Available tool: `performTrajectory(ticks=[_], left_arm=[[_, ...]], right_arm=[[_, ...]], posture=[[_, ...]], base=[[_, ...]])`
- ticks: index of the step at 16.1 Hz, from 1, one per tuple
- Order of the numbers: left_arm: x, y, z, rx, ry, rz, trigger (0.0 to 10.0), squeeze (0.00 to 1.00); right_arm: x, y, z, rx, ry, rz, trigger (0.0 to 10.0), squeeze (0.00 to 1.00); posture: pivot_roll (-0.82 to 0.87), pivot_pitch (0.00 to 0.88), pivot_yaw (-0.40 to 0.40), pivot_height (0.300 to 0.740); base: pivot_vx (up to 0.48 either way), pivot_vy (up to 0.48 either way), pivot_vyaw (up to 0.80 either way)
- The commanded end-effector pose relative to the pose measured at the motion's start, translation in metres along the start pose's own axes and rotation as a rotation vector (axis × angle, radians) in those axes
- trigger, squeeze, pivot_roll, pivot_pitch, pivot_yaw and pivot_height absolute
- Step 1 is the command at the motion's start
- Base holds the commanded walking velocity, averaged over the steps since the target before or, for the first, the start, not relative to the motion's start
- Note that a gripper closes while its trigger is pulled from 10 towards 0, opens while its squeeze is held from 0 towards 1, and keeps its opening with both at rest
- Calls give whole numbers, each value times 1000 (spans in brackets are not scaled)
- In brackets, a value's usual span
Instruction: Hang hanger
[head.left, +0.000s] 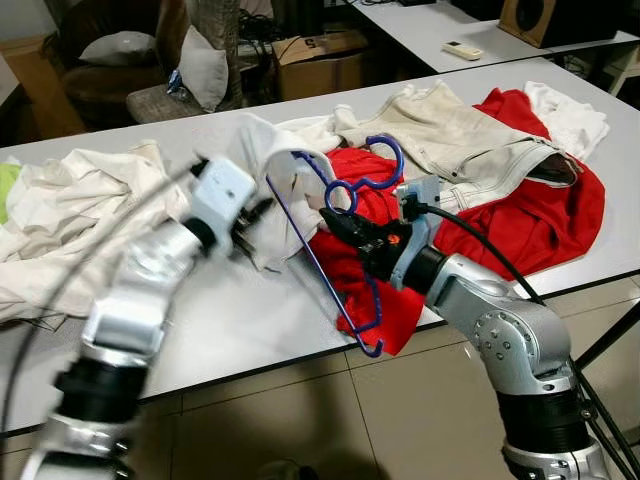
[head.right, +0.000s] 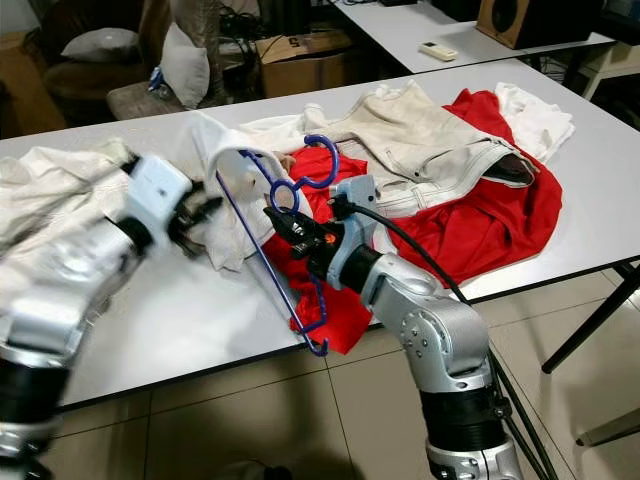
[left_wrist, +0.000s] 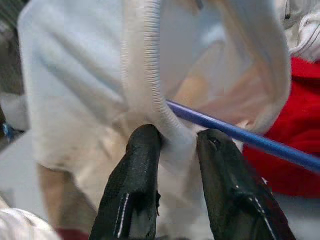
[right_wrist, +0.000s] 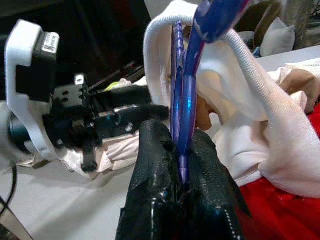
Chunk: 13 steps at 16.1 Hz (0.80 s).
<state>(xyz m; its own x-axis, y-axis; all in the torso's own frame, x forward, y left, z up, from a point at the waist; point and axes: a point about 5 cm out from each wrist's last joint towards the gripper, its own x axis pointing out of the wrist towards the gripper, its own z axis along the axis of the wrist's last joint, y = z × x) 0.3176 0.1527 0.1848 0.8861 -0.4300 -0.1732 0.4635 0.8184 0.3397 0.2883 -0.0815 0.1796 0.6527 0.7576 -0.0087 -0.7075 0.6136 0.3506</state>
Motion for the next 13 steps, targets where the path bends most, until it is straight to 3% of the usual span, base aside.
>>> performTrajectory(ticks=[1, 3, 4, 5, 8, 13], left_arm=[[-2, -2, -3, -83, 19, 75, 10000, 0], [-2, -4, -7, -125, 41, 121, 10000, 0], [-2, -4, -9, -171, 43, 157, 4157, 0], [-2, -4, -10, -217, 38, 174, 0, 0], [0, -8, -12, -335, 15, 184, 0, 0], [2, -17, -10, -424, -42, 136, 0, 0]], right_arm=[[2, 4, 6, 0, -16, 17, 10000, 0], [2, 4, 7, -1, -17, 18, 10000, 0], [2, 4, 8, -2, -19, 18, 10000, 0], [2, 3, 8, -4, -20, 17, 10000, 0], [3, 3, 8, -4, -23, 15, 10000, 0], [3, 3, 9, -1, -30, 13, 10000, 0]], posture=[[-38, 0, 114, 740], [-41, 0, 114, 740], [-42, 0, 115, 740], [-42, 0, 115, 740], [-44, 0, 119, 740], [-47, 0, 124, 740]], base=[[0, 0, 0], [0, 0, 0], [0, 0, 0], [0, 0, 0], [0, 0, 0], [0, 0, 0]])
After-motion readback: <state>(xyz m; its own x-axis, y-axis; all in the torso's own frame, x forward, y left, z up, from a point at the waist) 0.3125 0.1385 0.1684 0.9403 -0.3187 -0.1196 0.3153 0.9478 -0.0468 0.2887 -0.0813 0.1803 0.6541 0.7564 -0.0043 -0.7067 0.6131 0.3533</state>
